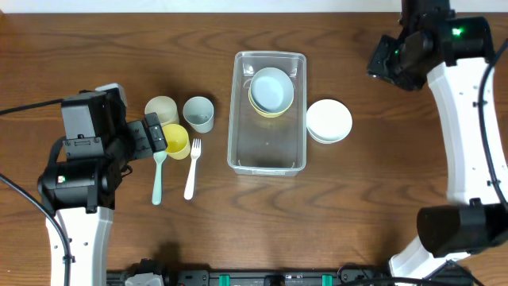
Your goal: Pack container
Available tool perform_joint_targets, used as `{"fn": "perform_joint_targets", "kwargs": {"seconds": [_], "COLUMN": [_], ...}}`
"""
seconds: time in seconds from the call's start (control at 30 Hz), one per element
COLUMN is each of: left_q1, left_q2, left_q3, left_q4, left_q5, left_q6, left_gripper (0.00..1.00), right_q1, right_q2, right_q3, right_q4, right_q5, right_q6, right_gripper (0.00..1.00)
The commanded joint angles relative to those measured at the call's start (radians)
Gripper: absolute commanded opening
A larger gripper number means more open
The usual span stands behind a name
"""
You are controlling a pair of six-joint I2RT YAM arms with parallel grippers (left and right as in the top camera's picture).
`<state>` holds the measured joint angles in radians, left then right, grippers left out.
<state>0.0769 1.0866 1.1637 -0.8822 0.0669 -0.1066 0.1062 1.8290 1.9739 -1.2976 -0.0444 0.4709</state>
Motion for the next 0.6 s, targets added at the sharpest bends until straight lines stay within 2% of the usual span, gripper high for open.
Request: {"fn": "perform_joint_targets", "kwargs": {"seconds": [0.0, 0.07, 0.2, 0.43, 0.57], "left_q1": [0.003, 0.003, 0.003, 0.003, 0.003], "left_q2": [-0.002, -0.002, -0.002, -0.002, -0.002], "left_q3": [0.02, 0.02, 0.02, 0.02, 0.02], "left_q4": [0.0, 0.0, 0.0, 0.0, 0.0], "left_q5": [-0.016, -0.016, -0.016, -0.016, -0.016], "left_q6": [0.009, 0.009, 0.009, 0.009, 0.009], "left_gripper": [0.98, 0.98, 0.98, 0.98, 0.98], "right_q1": [0.04, 0.084, 0.196, 0.343, 0.352], "right_q2": [0.026, 0.029, 0.074, 0.259, 0.366], "right_q3": [-0.047, -0.058, -0.06, -0.06, -0.06], "right_q4": [0.08, 0.155, 0.296, 0.431, 0.489], "right_q5": [-0.173, -0.199, -0.193, -0.113, -0.114], "right_q6": [-0.13, -0.136, -0.153, -0.199, -0.152], "right_gripper": [0.51, 0.47, 0.3, 0.32, 0.19]}}
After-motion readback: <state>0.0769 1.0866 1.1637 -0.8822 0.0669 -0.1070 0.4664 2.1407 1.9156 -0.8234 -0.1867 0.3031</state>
